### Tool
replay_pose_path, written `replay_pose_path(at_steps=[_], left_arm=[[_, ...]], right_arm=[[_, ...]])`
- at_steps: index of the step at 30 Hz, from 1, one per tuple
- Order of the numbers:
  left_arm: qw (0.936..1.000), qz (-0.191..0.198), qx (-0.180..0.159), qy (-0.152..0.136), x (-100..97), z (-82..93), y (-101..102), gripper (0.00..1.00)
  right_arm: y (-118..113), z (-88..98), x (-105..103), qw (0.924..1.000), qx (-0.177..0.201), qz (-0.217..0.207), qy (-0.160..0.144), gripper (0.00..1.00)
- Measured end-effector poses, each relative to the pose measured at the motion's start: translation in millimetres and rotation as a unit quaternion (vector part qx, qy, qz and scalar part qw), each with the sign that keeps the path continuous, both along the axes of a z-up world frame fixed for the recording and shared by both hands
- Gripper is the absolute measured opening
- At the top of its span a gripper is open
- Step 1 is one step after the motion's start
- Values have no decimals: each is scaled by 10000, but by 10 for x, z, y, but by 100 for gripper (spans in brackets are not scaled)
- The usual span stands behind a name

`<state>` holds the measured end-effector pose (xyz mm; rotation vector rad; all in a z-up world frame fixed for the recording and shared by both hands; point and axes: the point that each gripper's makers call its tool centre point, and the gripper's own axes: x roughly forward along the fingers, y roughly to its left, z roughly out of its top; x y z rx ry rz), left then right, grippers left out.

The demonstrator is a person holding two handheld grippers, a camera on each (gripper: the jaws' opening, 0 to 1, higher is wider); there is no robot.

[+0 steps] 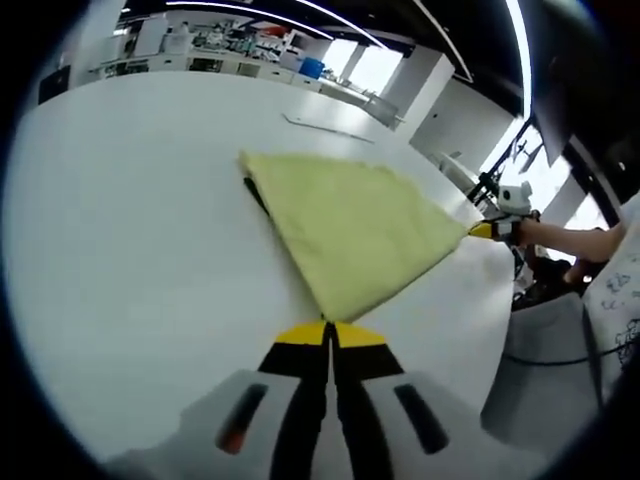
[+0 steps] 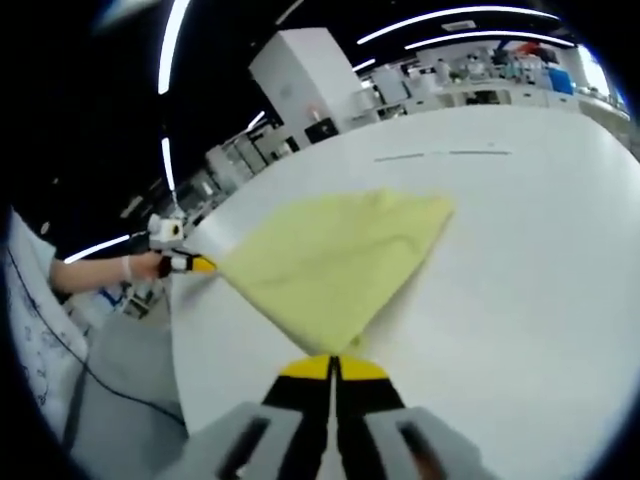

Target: Fold the garment on the visible template until the final outline fits inside the template.

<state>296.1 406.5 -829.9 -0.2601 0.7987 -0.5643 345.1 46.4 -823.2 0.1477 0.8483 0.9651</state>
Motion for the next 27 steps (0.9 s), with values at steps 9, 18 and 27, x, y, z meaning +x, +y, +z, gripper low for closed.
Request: replay_pose_path(at_steps=[9,18,27], left_arm=[[9997,-210,-49,61,-345,-24,-152,0],[9995,-305,-82,59,-627,10,-254,0],[9999,-149,-1,-17,-617,-6,-216,0]], right_arm=[[-150,4,-378,9998,76,-164,114,0],[-230,-20,-707,9992,145,-305,213,0],[-245,-62,-829,9989,162,-361,256,0]])
